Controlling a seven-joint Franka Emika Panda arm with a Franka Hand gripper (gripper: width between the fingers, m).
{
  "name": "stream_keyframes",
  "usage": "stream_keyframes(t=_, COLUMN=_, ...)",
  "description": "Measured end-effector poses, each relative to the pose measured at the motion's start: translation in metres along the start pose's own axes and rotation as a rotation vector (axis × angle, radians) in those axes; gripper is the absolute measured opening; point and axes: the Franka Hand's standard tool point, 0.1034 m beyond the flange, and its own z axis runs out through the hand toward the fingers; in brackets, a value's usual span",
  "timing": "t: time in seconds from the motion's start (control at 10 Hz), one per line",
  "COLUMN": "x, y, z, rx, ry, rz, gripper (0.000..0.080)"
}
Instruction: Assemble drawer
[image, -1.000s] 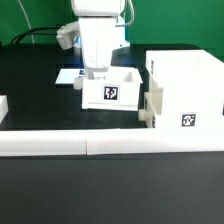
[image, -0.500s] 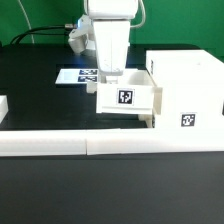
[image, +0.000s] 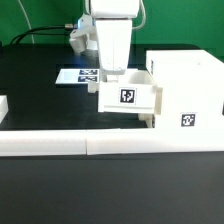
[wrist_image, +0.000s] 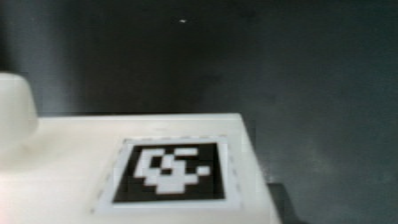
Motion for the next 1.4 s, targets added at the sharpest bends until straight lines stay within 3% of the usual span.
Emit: stream_keyframes(t=1.4, x=-0.0005, y=-0.0004, z=-0.002, rx=0.023, ry=-0.004, rz=0.002, gripper=0.0042)
